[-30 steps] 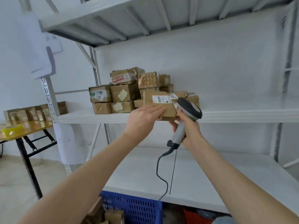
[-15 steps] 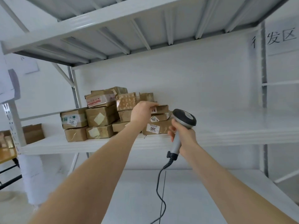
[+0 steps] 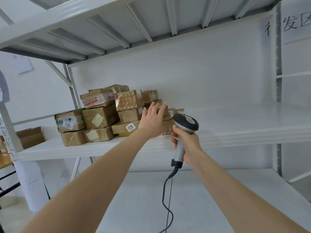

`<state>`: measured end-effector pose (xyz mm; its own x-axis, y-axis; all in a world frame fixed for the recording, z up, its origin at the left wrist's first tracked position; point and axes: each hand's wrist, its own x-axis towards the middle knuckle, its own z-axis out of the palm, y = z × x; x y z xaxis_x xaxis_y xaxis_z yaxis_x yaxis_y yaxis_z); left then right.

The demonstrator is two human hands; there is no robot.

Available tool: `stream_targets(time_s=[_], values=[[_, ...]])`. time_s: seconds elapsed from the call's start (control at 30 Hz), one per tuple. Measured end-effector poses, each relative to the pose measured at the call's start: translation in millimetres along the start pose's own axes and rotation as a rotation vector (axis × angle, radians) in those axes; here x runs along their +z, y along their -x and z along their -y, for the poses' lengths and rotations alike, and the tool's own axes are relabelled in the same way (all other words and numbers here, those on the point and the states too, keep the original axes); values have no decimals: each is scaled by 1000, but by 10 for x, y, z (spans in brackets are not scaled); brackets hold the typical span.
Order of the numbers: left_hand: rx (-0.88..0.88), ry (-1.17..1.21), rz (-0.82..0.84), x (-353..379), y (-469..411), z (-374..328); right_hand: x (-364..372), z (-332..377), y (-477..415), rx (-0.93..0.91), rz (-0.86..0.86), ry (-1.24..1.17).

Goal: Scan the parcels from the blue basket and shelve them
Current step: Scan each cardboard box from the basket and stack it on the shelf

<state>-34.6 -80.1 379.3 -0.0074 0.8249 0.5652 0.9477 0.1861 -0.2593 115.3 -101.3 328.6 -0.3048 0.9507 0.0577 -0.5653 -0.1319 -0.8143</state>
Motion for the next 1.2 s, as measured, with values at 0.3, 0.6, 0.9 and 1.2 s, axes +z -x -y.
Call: stream_targets(time_s=[0.3, 0.6, 0.9, 1.2], values=[[55, 84, 146, 10, -172, 145, -32, -35, -105, 49, -19, 33], [61, 67, 67, 21, 11, 242, -43, -94, -25, 44, -22, 82], [-64, 152, 144, 157, 1175, 593, 267, -600, 414, 133, 72, 212], [-327, 218, 419, 824, 2967, 1378, 652, -2112, 933, 402, 195, 394]])
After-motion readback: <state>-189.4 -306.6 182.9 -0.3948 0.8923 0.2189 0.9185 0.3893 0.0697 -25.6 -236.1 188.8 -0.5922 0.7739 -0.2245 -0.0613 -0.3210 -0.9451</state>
